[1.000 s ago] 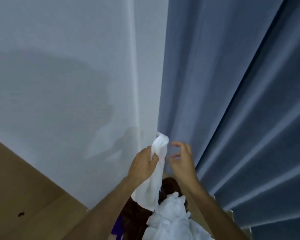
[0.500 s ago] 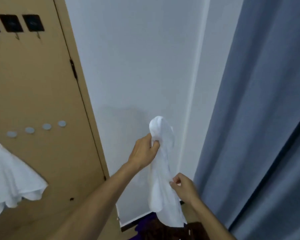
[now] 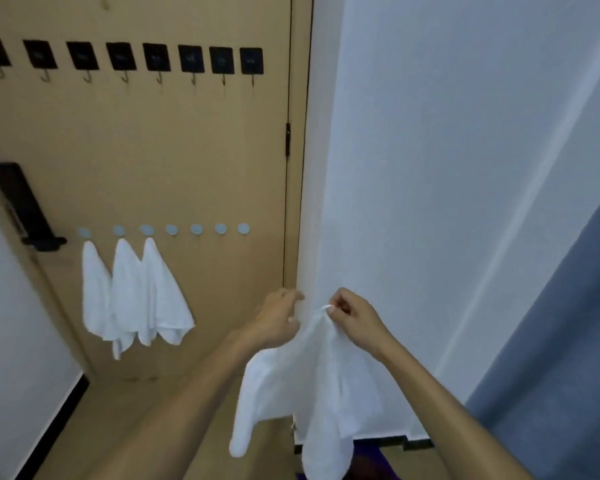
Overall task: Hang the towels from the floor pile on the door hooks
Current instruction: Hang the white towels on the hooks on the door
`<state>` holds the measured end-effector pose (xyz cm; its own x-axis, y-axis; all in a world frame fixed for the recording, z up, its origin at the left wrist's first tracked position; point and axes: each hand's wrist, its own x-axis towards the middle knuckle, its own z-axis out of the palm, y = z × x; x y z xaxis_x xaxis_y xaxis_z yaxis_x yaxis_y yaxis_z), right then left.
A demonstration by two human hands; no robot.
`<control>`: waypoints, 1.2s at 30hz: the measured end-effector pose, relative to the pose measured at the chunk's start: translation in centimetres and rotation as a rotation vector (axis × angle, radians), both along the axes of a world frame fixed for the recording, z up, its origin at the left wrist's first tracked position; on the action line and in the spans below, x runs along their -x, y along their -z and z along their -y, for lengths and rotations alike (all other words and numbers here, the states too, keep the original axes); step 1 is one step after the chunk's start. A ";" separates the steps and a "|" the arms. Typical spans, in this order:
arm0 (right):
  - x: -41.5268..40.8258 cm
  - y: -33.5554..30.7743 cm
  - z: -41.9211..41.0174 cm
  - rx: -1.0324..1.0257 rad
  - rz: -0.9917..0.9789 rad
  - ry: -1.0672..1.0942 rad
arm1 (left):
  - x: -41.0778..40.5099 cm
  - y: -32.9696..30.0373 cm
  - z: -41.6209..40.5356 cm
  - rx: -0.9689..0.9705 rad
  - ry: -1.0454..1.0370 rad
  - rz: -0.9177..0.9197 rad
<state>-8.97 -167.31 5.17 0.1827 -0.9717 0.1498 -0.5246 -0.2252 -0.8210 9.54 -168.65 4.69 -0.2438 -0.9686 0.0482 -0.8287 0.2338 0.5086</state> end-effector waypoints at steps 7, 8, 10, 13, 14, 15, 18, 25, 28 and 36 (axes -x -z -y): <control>-9.1 -1.5 0.3 -0.060 0.078 -0.132 | -6.7 -0.2 -1.9 -0.015 0.059 -0.170; -9.9 -1.7 0.3 -0.081 0.102 -0.146 | -7.7 -0.3 -2.0 -0.039 0.071 -0.187; -11.4 -2.1 0.3 -0.119 0.154 -0.172 | -9.6 -0.4 -2.0 -0.088 0.078 -0.209; -13.4 -2.4 0.4 -0.169 0.212 -0.183 | -12.0 -0.3 -1.7 -0.135 0.078 -0.261; -14.1 -2.6 0.5 -0.181 0.219 -0.182 | -12.7 -0.4 -1.5 -0.143 0.090 -0.257; -14.8 -2.6 0.5 -0.192 0.220 -0.183 | -13.4 -0.4 -1.4 -0.147 0.110 -0.245; -17.1 -2.6 0.6 -0.204 0.217 -0.190 | -15.7 -0.2 -0.8 -0.162 0.176 -0.218; -22.3 -1.8 1.1 -0.208 0.231 -0.184 | -22.7 1.8 -0.4 -0.208 0.123 -0.161; -24.0 -1.2 1.5 -0.208 0.207 -0.190 | -26.3 2.9 -0.5 -0.230 0.090 -0.061; -24.7 1.3 4.7 -0.227 0.179 -0.095 | -31.8 2.6 1.6 -0.375 0.018 0.000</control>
<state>15.76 -172.01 3.86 0.2650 -0.9638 -0.0310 -0.3522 -0.0668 -0.9335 41.35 -170.20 2.05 -0.2604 -0.9148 -0.3088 -0.8264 0.0458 0.5612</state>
